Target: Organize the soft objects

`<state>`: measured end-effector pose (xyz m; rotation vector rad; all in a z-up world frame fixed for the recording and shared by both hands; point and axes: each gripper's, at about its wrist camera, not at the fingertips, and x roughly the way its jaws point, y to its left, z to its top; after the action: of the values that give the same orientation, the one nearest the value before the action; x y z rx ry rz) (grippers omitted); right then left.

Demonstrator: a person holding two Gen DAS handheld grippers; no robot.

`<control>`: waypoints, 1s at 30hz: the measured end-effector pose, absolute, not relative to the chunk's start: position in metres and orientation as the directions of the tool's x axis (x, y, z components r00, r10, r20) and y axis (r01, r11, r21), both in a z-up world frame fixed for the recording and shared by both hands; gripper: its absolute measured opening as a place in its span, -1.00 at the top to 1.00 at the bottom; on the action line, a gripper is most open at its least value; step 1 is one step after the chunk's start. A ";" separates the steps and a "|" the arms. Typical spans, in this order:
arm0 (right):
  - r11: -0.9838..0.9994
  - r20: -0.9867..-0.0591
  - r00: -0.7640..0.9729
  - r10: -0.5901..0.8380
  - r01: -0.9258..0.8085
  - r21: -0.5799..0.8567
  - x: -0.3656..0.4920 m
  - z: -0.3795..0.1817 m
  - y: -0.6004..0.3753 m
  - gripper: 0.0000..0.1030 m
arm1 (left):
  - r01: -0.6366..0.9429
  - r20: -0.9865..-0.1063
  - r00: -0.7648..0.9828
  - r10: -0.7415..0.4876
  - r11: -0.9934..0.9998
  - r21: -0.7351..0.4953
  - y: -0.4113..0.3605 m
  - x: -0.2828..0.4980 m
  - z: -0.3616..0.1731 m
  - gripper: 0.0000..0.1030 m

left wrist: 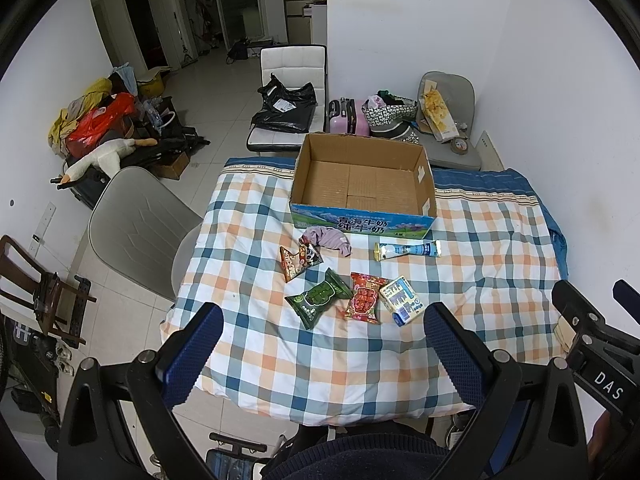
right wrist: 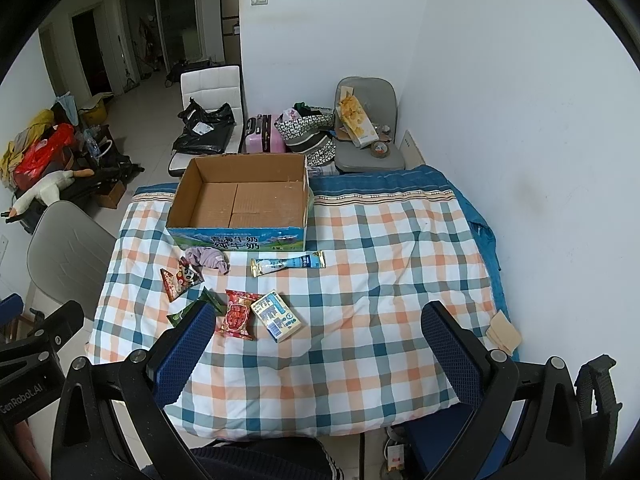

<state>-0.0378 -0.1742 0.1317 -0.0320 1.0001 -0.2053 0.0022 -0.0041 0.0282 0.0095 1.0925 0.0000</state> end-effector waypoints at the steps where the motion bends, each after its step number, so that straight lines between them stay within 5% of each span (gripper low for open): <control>1: 0.980 -0.831 0.523 -0.188 0.158 -0.122 -0.037 0.133 -0.173 -1.00 | 0.005 -0.888 0.459 0.004 1.000 0.008 -0.005 0.003 0.030 -1.00; 18: 0.984 -0.873 0.463 -0.153 0.151 -0.093 -0.006 0.107 -0.190 -1.00 | 0.013 -0.903 0.429 0.043 0.999 0.053 -0.011 0.050 0.001 -1.00; 30: 0.997 -0.988 0.151 -0.021 0.071 -0.010 0.096 -0.122 -0.225 -1.00 | 0.046 -0.983 0.160 0.093 0.994 0.102 -0.012 0.125 -0.181 -1.00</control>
<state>0.0961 -0.2246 -0.1219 0.0421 1.4177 -0.0663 0.1248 -0.0122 -0.1808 0.1169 1.4104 0.0337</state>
